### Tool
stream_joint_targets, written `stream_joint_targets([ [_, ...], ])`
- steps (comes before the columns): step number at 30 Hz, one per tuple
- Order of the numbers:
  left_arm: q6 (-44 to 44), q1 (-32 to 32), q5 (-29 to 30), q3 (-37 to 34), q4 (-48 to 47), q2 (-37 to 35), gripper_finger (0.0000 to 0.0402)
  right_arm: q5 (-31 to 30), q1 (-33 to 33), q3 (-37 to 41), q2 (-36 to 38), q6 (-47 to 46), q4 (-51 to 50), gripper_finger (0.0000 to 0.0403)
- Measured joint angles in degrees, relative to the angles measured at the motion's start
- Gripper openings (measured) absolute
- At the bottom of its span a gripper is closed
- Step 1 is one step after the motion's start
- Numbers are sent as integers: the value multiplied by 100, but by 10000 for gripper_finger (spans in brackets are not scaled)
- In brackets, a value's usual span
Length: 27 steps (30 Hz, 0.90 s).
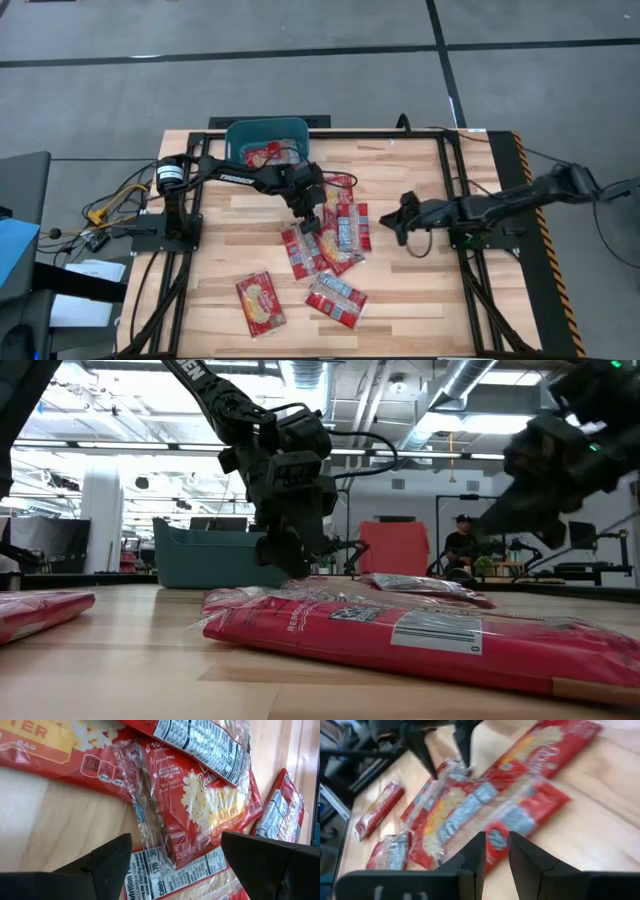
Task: Sort popcorn bags into baskets
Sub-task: Put the red popcorn bag into the blue bin
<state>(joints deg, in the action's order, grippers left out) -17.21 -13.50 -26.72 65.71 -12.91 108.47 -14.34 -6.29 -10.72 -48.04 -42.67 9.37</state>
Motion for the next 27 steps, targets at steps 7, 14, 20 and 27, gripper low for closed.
stream_joint_targets([
  [7,9,0,-48,2,-2,-4,295,-47,-713,-1647,-2144,-276,-1386,107],
  [14,151,0,-19,2,-2,-7,295,384,-1382,-3109,-3843,-449,-2320,107],
  [20,260,11,9,-28,23,-9,295,621,-1485,-3937,-4907,-480,-2428,107],
  [27,273,17,9,-103,33,-7,295,817,-1313,-4491,-5830,-161,-2433,107],
])
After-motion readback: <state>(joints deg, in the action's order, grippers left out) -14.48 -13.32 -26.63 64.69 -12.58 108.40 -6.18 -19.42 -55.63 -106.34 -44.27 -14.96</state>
